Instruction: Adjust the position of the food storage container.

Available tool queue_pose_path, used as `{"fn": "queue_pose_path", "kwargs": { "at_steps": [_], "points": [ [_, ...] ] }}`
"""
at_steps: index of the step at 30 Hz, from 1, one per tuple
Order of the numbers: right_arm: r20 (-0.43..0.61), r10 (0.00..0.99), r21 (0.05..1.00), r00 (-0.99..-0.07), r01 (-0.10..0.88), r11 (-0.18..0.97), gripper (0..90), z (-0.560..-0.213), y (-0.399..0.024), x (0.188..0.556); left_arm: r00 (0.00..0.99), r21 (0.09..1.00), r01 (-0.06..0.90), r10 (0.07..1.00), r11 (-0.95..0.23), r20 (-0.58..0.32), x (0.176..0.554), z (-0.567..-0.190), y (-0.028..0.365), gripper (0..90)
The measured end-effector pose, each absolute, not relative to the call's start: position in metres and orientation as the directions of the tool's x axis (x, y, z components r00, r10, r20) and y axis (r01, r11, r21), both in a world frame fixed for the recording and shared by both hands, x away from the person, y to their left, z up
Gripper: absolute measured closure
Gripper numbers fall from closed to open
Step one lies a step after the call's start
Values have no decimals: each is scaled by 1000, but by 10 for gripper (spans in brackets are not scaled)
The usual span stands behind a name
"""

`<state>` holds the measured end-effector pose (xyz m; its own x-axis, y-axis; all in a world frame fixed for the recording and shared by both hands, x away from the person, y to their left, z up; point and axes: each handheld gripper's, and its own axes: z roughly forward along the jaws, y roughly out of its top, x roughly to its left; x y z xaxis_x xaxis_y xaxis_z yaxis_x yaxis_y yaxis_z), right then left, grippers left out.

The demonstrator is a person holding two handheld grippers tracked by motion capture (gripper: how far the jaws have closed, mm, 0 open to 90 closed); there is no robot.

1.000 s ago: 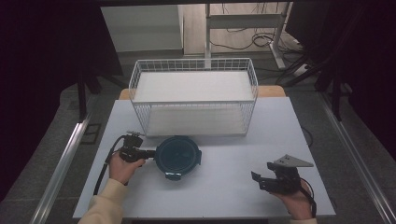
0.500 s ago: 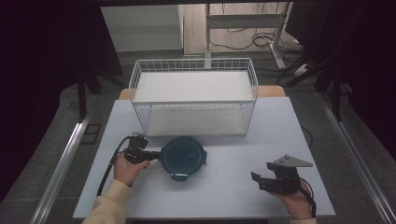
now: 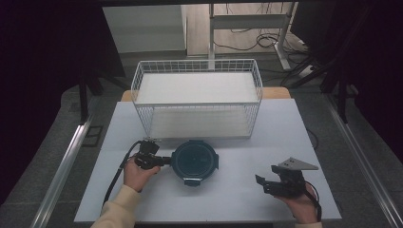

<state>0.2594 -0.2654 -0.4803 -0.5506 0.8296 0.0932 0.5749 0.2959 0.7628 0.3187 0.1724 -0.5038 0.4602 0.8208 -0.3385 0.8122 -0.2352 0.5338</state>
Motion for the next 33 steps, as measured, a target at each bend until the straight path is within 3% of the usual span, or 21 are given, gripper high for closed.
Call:
{"fn": "queue_pose_path", "kwargs": {
  "at_steps": [21, 28, 31, 33],
  "points": [
    [92, 832, 762, -548, 576, 295, 254, -480, -266, 259, 472, 542, 806, 811, -237, -347, 313, -504, 158, 900],
    [97, 837, 772, -538, 571, 279, 253, -476, -265, 259, 483, 604, 745, 854, -283, -195, 305, -499, 162, 899],
    [94, 830, 780, -549, 559, 281, 251, -473, -262, 260, 478, 647, 717, 859, -260, -184, 294, -490, 172, 763],
    [97, 829, 781, -551, 558, 280, 251, -472, -261, 261, 466, 676, 707, 857, -209, -222, 286, -483, 179, 664]
  ]
}}
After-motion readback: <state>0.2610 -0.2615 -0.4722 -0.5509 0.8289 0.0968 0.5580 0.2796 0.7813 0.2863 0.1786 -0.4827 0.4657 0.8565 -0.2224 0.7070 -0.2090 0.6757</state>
